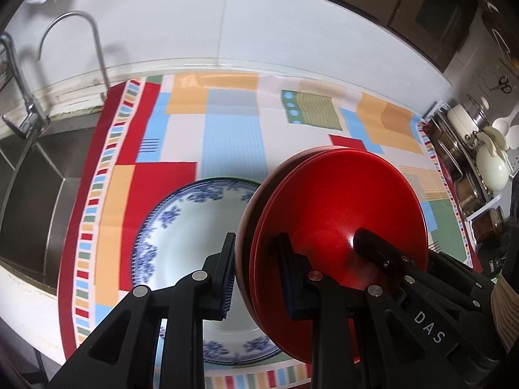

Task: Organize plates and bowls
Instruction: 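Carry the nested bowls with both grippers over the plate stack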

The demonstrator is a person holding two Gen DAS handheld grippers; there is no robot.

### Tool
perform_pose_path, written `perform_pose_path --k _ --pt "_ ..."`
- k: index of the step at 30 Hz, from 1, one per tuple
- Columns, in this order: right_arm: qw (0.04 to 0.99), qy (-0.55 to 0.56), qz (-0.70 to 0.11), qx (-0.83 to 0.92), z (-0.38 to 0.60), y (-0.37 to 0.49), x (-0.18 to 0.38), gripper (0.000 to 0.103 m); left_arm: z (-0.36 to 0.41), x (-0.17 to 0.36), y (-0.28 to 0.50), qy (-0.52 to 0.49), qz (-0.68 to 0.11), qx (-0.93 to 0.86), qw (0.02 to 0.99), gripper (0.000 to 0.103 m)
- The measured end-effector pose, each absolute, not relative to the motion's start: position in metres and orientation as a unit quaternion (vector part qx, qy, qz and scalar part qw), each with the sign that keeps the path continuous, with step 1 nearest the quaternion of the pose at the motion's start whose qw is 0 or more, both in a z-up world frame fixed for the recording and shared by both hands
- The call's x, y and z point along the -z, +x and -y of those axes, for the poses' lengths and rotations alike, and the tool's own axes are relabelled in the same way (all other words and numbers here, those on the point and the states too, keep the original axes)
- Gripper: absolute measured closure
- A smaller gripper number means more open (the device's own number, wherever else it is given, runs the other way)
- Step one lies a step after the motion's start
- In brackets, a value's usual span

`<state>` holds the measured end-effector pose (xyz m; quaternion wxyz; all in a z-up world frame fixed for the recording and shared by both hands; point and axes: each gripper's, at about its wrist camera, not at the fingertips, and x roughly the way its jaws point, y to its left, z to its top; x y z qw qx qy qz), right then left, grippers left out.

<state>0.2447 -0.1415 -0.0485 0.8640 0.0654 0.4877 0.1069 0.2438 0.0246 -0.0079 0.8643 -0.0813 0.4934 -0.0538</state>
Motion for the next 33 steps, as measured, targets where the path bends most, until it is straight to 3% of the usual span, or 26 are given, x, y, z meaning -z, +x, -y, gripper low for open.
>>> perform_pose_path --k 33 --pt "0.822 0.053 -0.556 -0.113 0.071 0.254 0.109 0.076 -0.083 0.066 0.256 -0.090 -0.554 0.041 0.827 0.078"
